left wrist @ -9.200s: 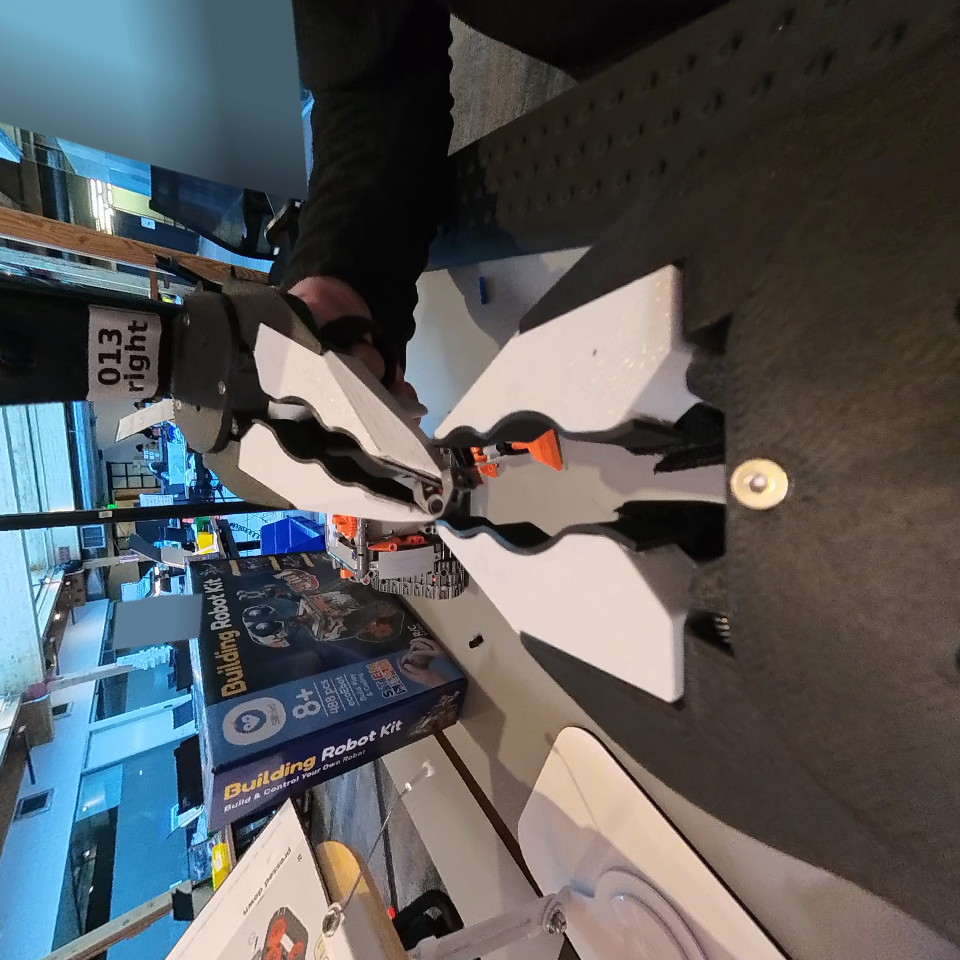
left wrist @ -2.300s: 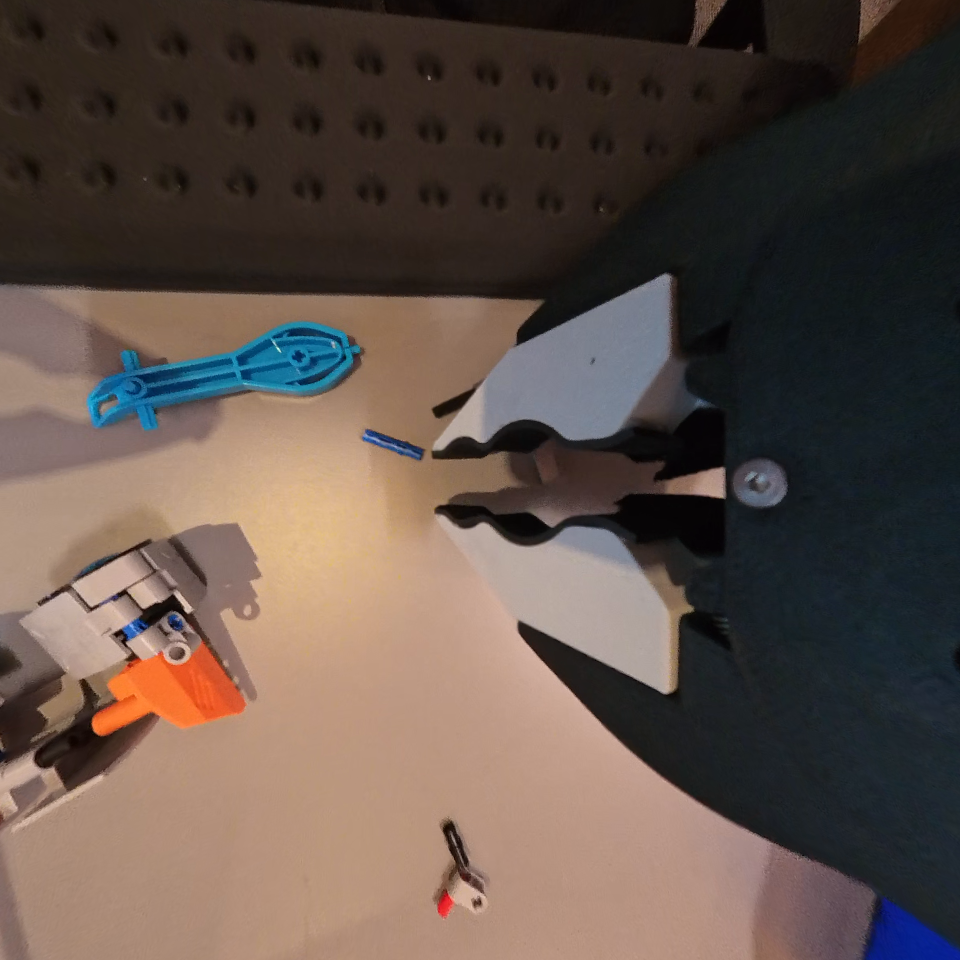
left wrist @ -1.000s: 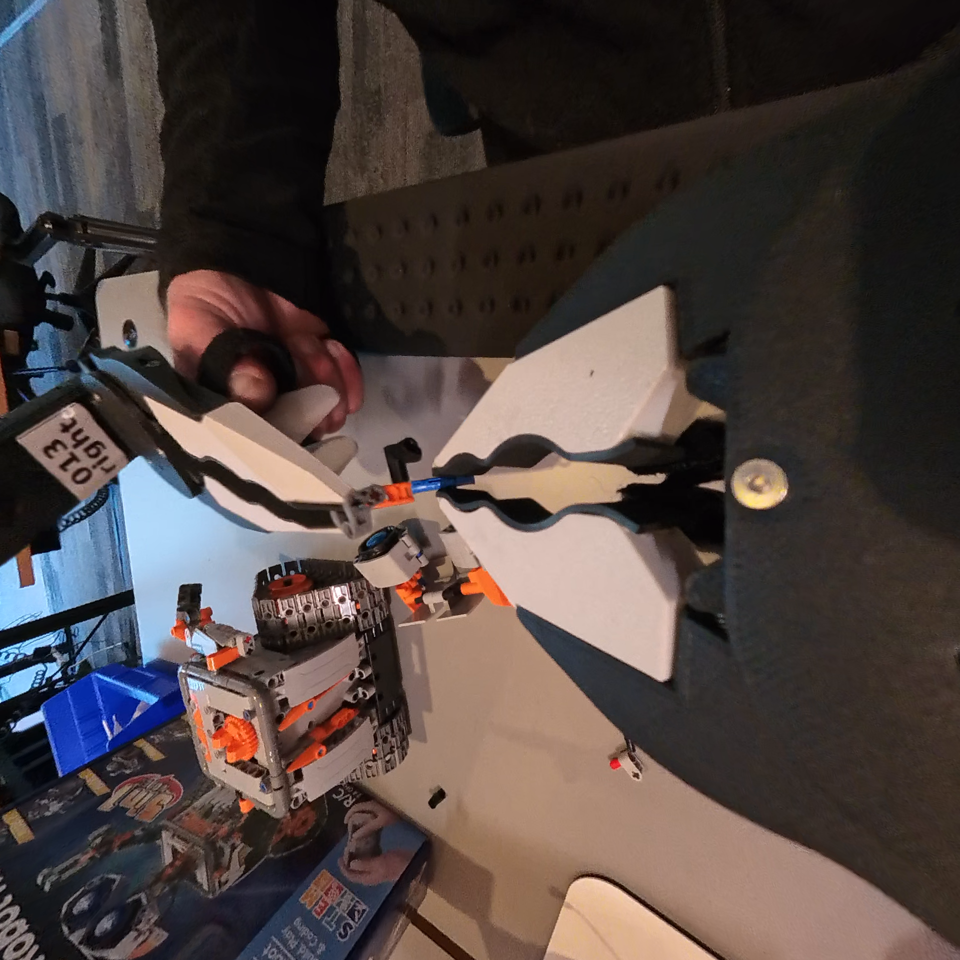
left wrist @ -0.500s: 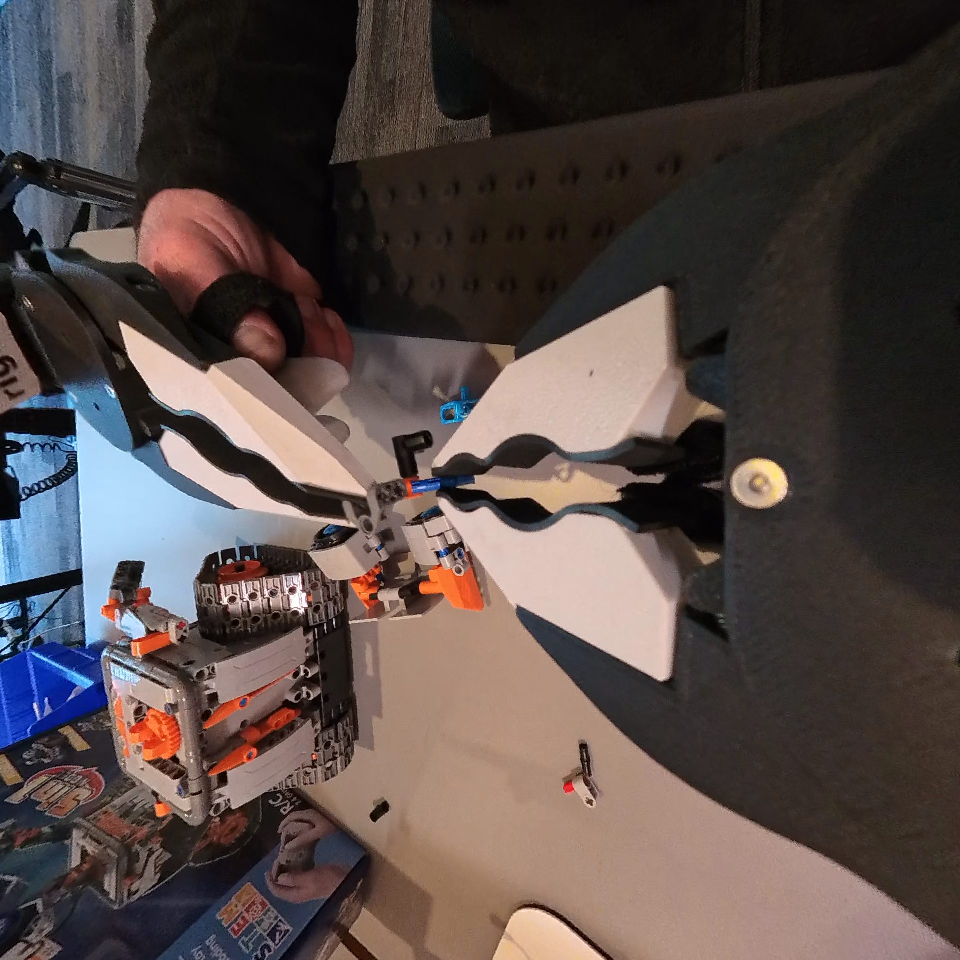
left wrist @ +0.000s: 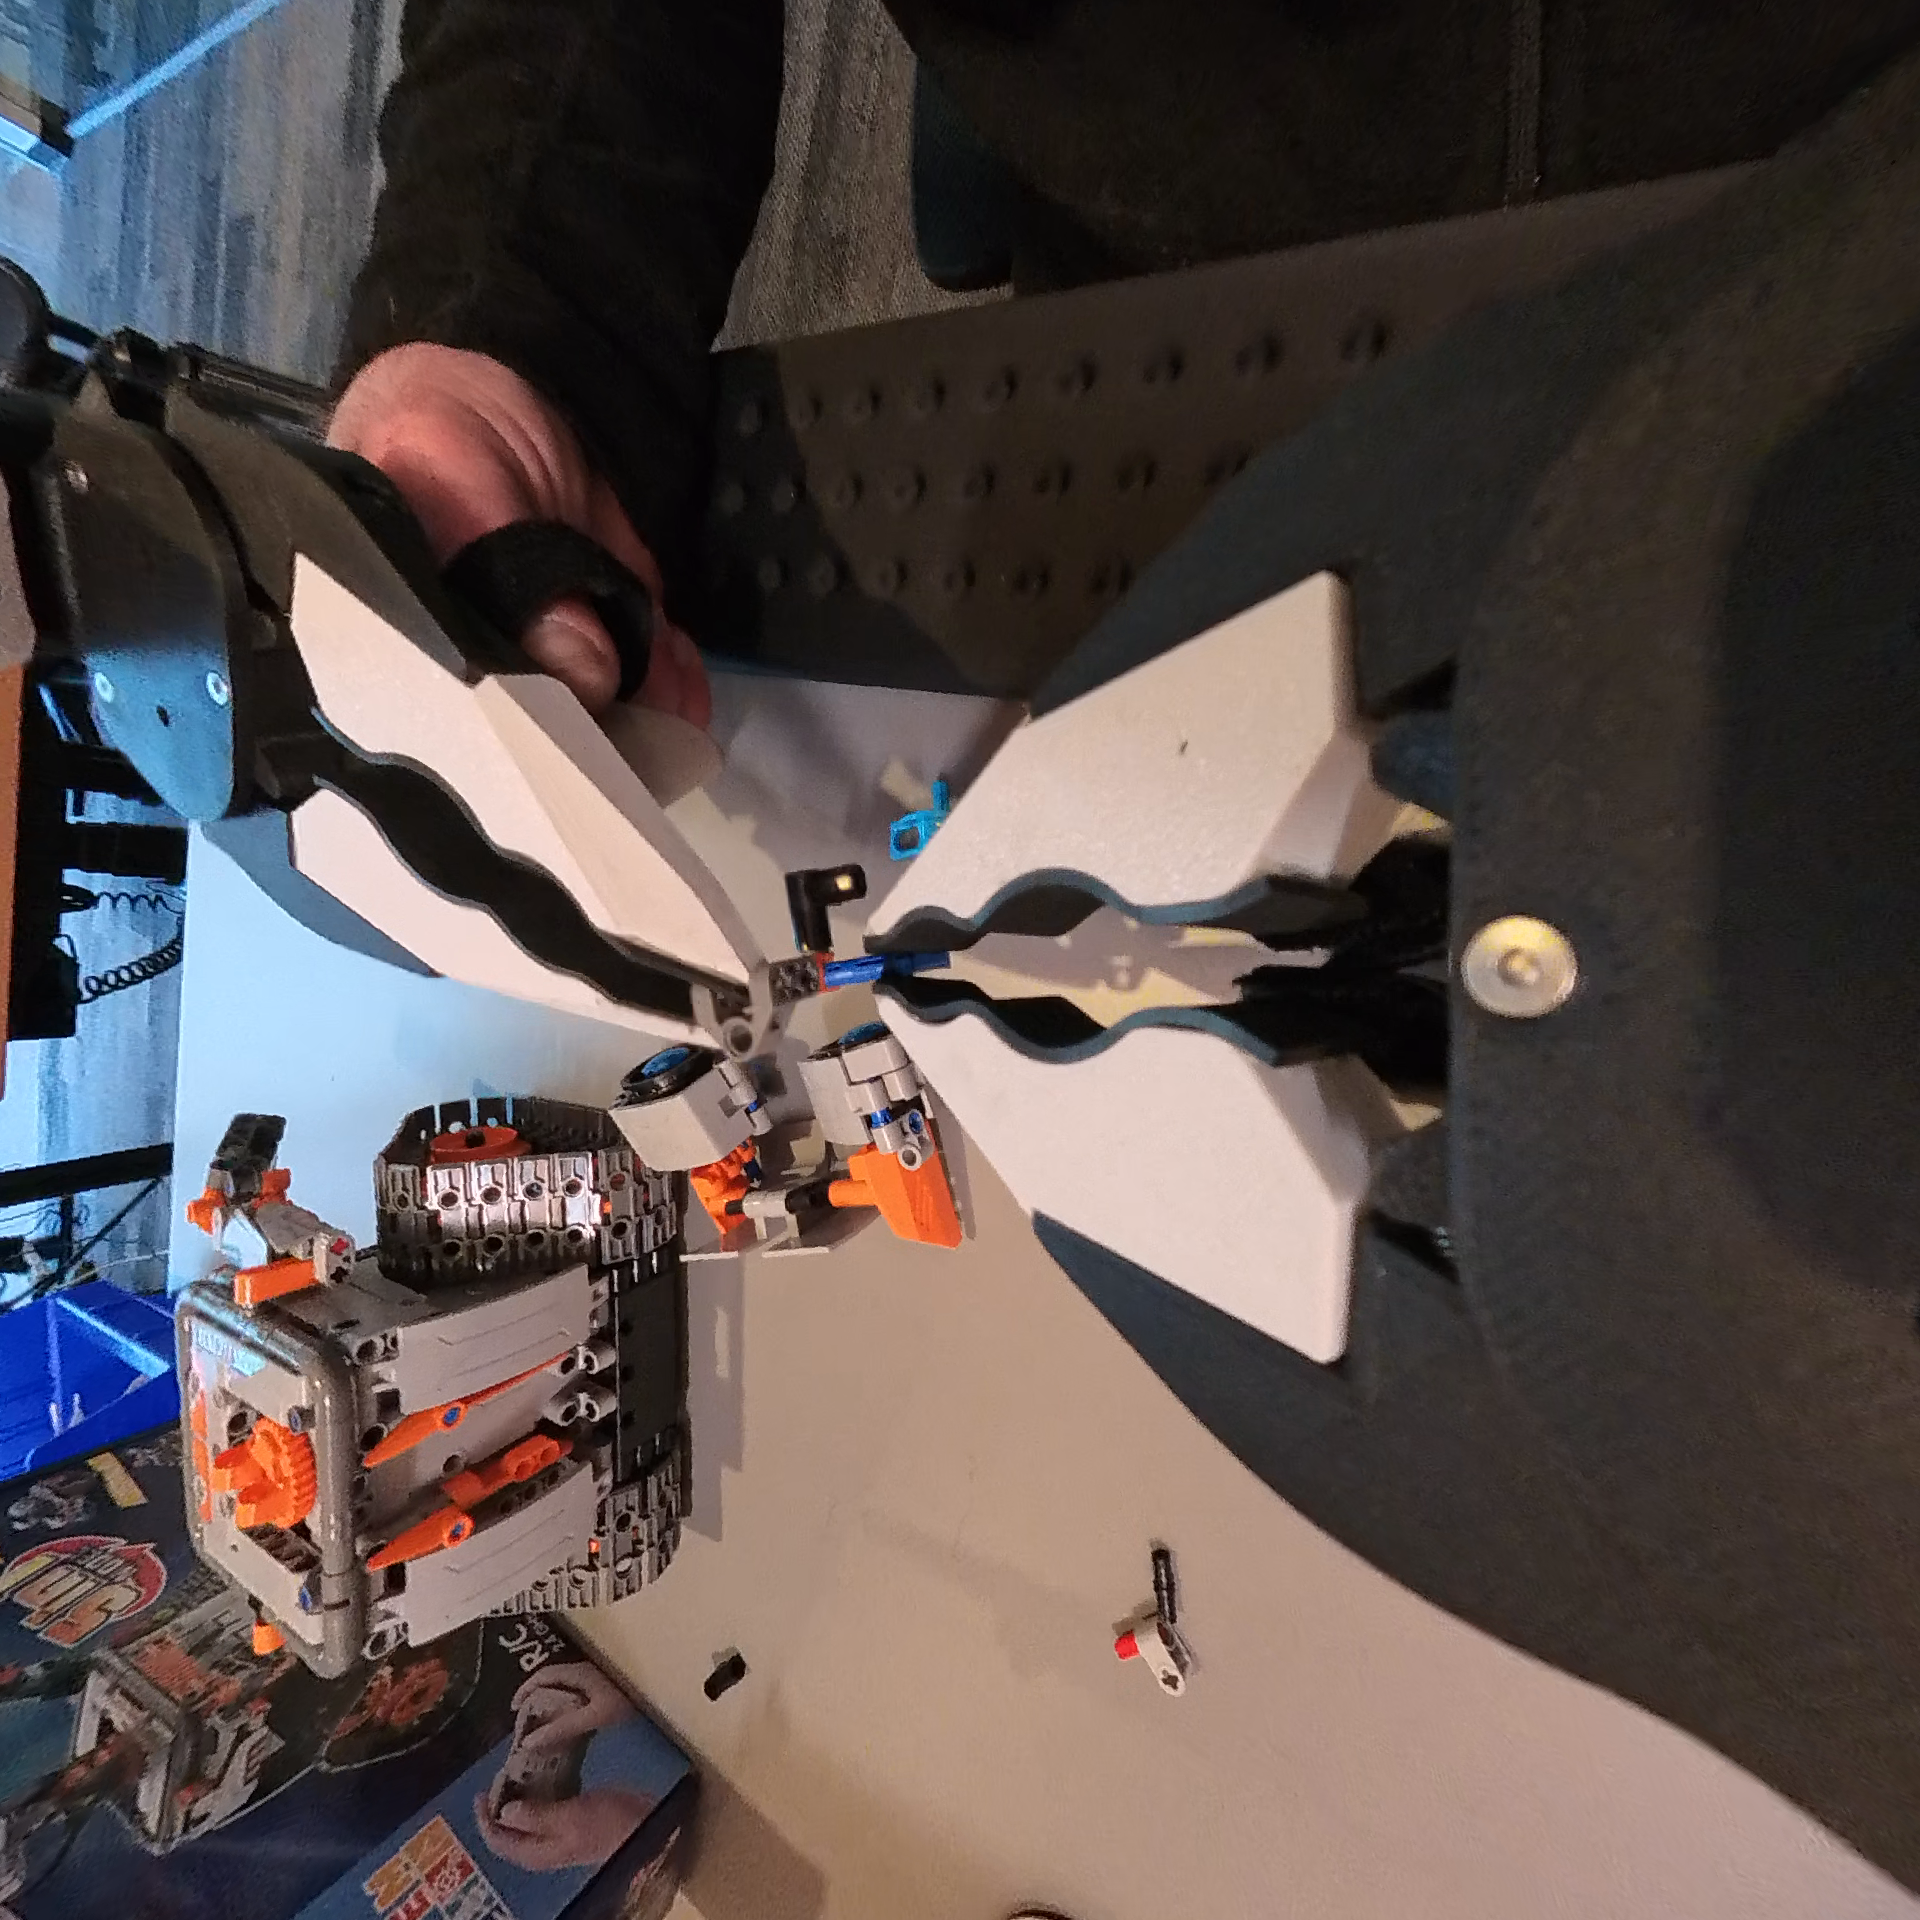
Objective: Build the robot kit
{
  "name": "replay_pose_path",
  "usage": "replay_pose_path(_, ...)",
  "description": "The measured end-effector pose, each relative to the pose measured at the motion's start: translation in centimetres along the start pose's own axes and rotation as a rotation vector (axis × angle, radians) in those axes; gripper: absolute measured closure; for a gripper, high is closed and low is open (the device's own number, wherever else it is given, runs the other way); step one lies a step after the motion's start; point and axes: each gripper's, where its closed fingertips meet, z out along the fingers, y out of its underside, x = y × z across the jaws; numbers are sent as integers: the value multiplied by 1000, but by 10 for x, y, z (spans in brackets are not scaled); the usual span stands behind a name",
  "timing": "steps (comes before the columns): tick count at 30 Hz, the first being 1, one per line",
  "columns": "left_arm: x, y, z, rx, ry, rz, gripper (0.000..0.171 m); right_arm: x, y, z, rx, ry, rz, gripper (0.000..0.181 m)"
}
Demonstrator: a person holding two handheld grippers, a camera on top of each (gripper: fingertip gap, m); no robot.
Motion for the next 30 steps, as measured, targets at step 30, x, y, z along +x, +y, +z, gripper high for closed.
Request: replay_pose_path(30, 4, -7, -1, 71, -4, 26, 169, -9, -5, -3, 61, -83, 113, 174)
